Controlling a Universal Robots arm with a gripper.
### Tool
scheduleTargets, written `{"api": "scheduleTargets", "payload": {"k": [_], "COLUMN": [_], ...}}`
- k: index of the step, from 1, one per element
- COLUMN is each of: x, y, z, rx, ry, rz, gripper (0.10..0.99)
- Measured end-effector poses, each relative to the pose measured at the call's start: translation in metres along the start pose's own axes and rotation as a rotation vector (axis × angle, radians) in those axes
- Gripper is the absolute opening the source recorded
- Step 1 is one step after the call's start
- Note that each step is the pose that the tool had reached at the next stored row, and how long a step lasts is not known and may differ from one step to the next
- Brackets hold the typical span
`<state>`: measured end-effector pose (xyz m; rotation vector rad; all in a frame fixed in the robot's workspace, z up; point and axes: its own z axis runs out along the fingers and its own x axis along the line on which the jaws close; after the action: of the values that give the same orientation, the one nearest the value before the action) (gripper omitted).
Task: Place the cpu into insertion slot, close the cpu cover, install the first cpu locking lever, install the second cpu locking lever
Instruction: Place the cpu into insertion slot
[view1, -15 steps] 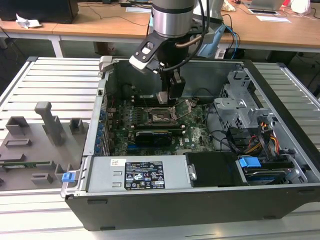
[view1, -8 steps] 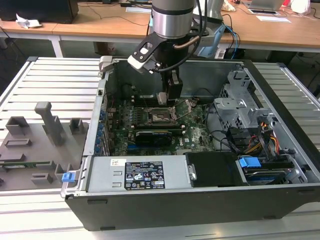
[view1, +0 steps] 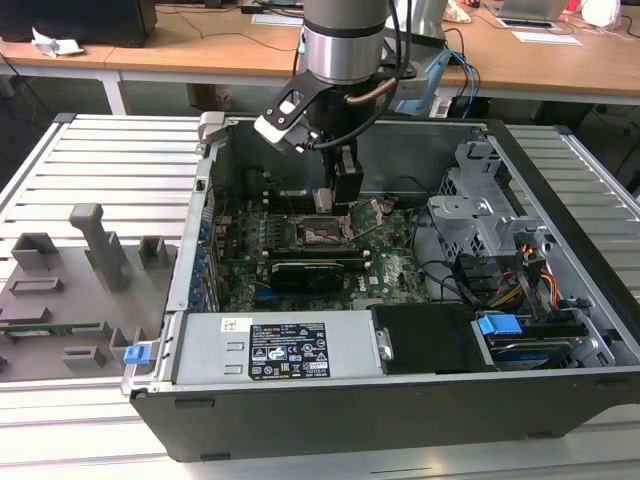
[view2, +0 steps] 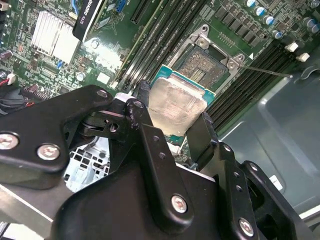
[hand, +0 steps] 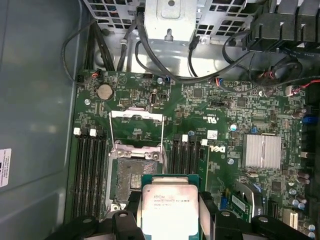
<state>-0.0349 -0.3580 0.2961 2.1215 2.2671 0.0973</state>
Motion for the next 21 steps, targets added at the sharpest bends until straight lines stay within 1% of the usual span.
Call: {"api": "scheduleTargets", "payload": {"k": [4,7,9,21], "x": [0.0000,0.0000,-0.0001,-0.0001], "y": [-0.0001,-0.0003,-0.0003,-0.0006], "z": [0.0023,0.0041,0.0049,0.0089], "rx": [0.000,-0.001,-0.001,-0.001], "ry": [-0.0003,-0.0034,-0.0041,-0.0041], "rz": [0.004,0.048,0.058,0.058], "gripper": [0.541,0.541,0.541,0.541]}}
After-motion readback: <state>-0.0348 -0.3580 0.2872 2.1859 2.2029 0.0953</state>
